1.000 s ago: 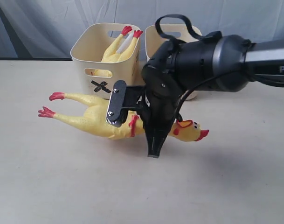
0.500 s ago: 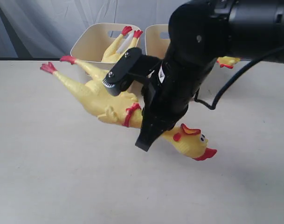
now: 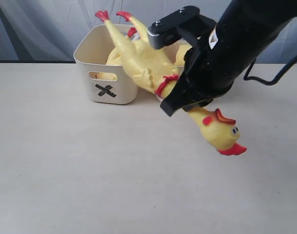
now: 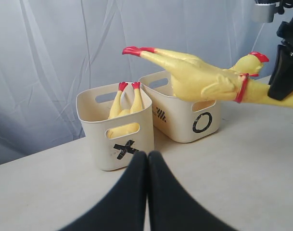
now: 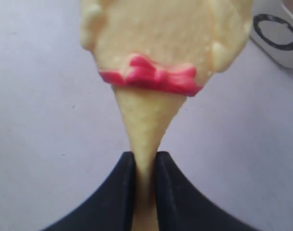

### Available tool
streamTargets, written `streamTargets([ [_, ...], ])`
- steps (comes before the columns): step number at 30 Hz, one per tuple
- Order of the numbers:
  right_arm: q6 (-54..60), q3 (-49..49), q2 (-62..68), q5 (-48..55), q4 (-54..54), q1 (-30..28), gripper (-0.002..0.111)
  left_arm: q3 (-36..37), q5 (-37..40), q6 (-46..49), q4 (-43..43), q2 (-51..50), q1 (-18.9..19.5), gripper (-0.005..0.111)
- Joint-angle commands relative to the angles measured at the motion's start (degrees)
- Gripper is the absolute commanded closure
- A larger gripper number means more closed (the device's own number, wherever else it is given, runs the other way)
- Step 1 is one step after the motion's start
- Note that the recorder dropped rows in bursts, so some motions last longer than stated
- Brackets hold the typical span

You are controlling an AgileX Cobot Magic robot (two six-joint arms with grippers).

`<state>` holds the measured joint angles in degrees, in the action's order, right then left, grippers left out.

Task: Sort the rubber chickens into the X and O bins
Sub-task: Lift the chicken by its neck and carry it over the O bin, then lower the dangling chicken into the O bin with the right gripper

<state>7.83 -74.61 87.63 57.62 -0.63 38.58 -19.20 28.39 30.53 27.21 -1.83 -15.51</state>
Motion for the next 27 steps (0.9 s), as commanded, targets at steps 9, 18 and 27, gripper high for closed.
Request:
streamTargets([
  [9,-5.67,-10.35,0.86,-2.79,-0.04,-8.16,0.109,0.35,-0.16,0.12,0.17,0.47,-0.05,0.107],
  [18,-11.54,-17.03,9.59,-4.20,1.16,-9.48,0.109,0.35,-0.16,0.12,0.17,0.47,-0.05,0.107],
  [27,-15.01,-27.85,19.31,1.43,1.00,-9.48,0.109,0.35,-0.16,0.12,0.17,0.47,-0.05,0.107],
])
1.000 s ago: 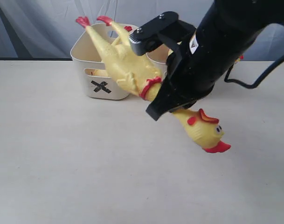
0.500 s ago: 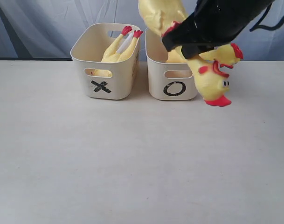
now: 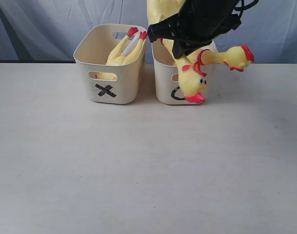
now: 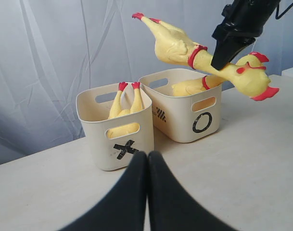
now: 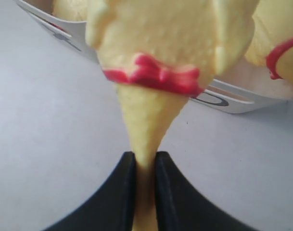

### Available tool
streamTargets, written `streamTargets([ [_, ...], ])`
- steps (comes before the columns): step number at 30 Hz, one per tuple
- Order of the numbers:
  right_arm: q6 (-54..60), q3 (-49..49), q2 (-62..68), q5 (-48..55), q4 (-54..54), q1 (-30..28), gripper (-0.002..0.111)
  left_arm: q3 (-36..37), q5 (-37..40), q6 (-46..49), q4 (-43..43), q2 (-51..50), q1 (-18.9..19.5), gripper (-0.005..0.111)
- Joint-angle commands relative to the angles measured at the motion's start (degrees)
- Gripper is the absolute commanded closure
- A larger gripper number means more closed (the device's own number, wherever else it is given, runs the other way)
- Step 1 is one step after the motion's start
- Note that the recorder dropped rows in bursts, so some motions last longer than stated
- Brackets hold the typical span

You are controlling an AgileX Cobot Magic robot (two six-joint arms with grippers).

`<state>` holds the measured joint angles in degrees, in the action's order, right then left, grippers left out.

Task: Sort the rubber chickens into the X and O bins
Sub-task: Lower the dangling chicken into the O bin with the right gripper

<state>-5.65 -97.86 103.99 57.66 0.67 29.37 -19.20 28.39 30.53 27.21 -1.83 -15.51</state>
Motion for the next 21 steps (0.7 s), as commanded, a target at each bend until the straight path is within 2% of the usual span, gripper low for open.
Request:
streamTargets([
  [1,-2.13,-5.82,3.89,2.09,-0.31,-0.27,0.109,0.35,-0.16,0.12,0.17,0.47,-0.05,0.107],
  [13,-8.10,-19.04,13.15,12.23,-6.88,-0.37,0.109,0.35,-0.16,0.12,0.17,0.47,-0.05,0.107],
  [21,-9.49,-24.17,17.97,12.30,-6.74,-1.38,0.109,0.35,-0.16,0.12,0.17,0.47,-0.05,0.107],
])
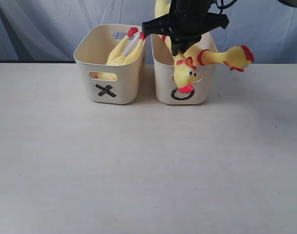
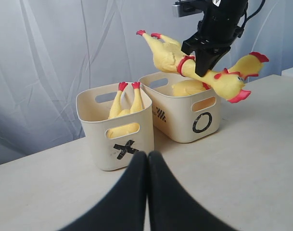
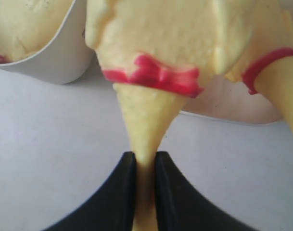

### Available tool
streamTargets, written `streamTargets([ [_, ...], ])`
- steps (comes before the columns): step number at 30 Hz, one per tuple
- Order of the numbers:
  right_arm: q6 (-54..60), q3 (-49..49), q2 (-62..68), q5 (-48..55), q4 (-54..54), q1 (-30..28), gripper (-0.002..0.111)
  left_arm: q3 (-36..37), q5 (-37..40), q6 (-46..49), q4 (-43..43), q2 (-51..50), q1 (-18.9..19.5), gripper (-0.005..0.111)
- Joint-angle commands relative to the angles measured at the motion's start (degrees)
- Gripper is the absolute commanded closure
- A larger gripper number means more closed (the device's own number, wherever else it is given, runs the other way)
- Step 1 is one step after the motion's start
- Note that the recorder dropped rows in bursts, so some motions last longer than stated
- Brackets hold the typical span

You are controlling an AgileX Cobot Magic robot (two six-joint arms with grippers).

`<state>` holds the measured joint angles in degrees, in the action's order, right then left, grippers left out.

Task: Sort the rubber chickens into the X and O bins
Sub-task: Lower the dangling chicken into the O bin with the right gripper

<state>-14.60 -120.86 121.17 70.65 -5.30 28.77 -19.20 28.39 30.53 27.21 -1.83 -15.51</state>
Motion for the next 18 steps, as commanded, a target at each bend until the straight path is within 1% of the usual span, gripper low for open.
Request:
streamTargets([
  [1,-0.54,-1.25,1.03,-0.69,-1.32,-0.78,0.109,0.35,-0.16,0.12,0.17,0.47,-0.05,0.107],
  [18,-2.19,-1.25,2.55,-0.69,-0.80,-0.78,0.109,0.35,-0.16,0.12,0.17,0.47,-0.05,0.107],
])
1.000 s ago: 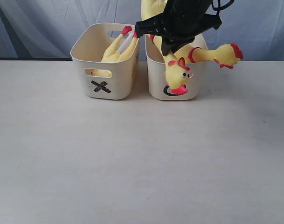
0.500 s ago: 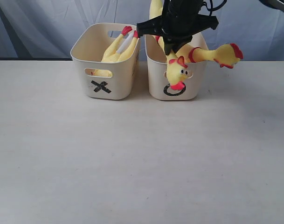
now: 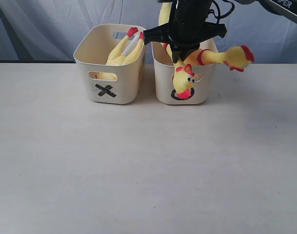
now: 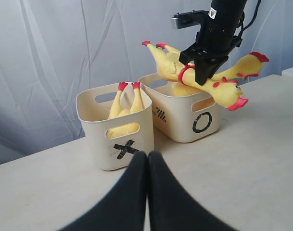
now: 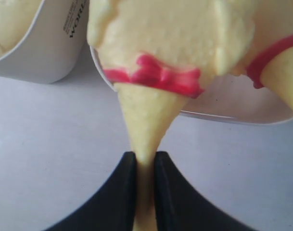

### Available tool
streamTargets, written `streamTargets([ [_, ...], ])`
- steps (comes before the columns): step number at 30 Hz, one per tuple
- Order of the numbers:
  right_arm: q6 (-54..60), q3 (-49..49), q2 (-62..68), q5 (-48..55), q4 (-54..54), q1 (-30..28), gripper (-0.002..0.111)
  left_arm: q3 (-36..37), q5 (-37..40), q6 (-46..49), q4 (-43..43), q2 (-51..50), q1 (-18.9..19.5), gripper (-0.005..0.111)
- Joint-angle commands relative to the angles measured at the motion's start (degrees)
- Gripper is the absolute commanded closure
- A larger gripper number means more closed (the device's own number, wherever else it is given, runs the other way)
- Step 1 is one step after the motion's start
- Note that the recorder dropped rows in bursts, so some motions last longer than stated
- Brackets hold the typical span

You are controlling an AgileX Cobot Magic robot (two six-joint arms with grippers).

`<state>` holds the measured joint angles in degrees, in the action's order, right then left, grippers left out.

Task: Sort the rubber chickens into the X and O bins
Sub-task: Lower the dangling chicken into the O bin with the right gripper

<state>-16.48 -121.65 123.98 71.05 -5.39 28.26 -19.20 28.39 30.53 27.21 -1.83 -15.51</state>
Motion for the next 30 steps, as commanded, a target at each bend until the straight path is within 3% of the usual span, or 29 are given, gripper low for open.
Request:
streamTargets([
  [1,-0.31,-0.46,-0.27,-1.08,-0.70,-0.27,0.109,0.35,-0.16,0.12,0.17,0.47,-0.05,0.107],
  [18,-0.31,-0.46,-0.27,-1.08,-0.59,-0.27,0.109,0.35,-0.16,0.12,0.17,0.47,-0.05,0.107],
  [20,-0.31,-0.46,-0.27,-1.08,-0.59,-0.27,0.103,0.35,-0.16,0.12,0.17,0.47,-0.05,0.107],
  [23,-0.31,-0.46,-0.27,-1.08,-0.59,-0.27,0.082,0.35,-0.16,0.12,0.17,0.47,-0.05,0.107],
  [30,-0.31,-0.46,-0.27,-1.08,-0.59,-0.27,0.080,0.35,-0.16,0.12,0.17,0.47,-0.05,0.107],
])
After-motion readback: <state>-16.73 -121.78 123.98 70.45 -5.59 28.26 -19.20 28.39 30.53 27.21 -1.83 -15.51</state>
